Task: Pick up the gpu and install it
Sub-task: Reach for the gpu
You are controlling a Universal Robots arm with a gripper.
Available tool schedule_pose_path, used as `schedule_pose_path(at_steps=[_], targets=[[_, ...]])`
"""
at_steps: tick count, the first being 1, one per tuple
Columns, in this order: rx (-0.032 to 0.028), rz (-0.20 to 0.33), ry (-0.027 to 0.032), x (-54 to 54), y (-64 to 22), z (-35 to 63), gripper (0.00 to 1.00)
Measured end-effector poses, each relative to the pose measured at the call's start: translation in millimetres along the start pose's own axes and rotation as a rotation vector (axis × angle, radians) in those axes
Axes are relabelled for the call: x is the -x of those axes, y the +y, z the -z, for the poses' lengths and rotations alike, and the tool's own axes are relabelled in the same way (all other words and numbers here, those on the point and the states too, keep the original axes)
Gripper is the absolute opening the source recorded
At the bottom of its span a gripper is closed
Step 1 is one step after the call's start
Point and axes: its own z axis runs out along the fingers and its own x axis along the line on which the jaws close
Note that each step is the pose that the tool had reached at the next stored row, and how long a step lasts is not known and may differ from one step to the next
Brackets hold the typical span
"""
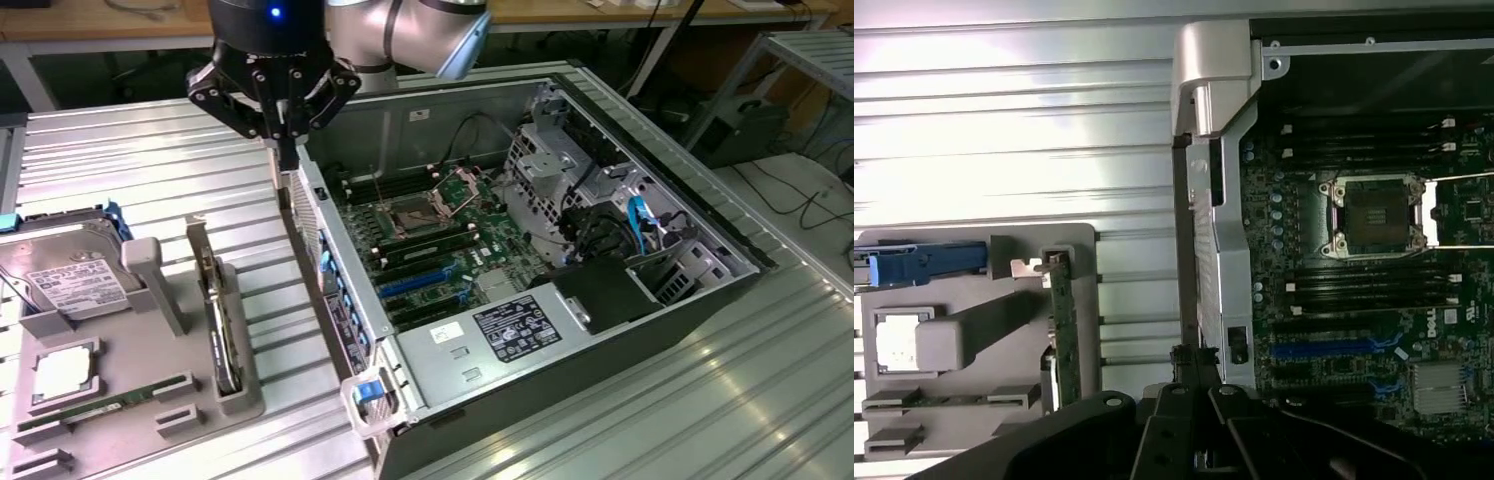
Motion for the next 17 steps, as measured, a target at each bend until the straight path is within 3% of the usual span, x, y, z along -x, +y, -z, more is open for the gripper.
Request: schedule_pose_path(at_steps=[8, 17], targets=[[0.0, 0.0, 0.0, -32.9, -14.5, 1.3, 0.11], [0.0001, 0.003, 0.0002, -51.0, -34.4, 2.5, 0.11]])
